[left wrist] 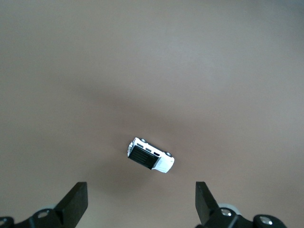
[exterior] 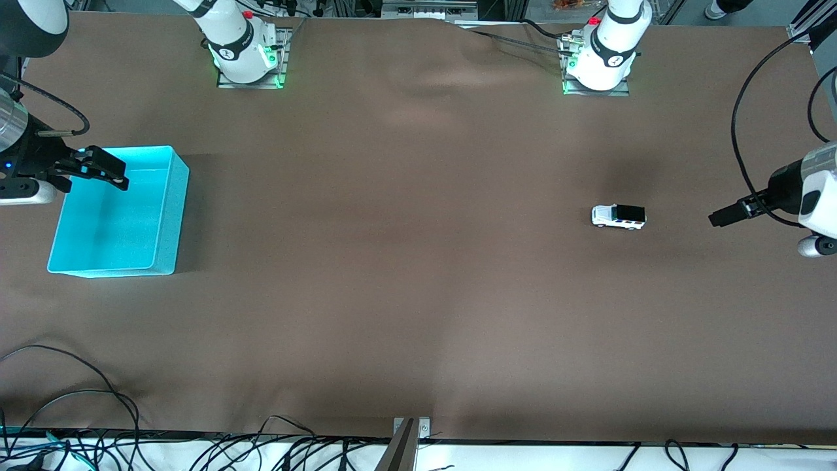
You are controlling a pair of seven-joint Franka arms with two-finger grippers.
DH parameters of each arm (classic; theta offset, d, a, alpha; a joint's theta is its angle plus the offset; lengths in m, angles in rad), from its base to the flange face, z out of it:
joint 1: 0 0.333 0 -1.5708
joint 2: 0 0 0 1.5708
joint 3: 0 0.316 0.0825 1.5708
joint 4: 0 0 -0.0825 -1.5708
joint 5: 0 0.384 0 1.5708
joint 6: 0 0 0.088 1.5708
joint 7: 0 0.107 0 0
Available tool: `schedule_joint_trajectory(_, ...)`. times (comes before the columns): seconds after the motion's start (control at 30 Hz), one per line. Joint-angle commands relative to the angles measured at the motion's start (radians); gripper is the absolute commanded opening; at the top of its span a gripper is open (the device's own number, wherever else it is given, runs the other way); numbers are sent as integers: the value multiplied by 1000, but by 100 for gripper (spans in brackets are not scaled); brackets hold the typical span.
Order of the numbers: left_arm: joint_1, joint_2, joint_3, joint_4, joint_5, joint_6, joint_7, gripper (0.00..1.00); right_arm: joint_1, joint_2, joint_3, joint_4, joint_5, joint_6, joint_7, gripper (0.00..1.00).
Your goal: Wind and store white jeep toy
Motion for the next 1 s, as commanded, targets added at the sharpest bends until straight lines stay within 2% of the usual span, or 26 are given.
schedule_joint_trajectory(0.0, -19, 12, -8, -23, -27, -9, -253, 100, -4, 11, 3, 26, -4, -6, 7, 100)
schedule_joint_trajectory(0.33, -28, 34, -17, -92, -27, 7, -615, 100, -4, 11, 3, 26, -6, -6, 6, 100)
schedule_joint_trajectory(0.43, -28, 32, -17, -128, -27, 46, -721, 100, -4, 11, 3, 26, -4, -6, 7, 100)
schedule_joint_trajectory(0.73, -27, 9, -31, -280, -23, 191, -958, 100, -3, 11, 3, 26, -6, -6, 4, 100)
schedule_joint_trajectory(0.97, -27, -72, -34, -484, -12, 384, -1090, 100, 0, 9, 5, 28, -12, -6, 4, 100)
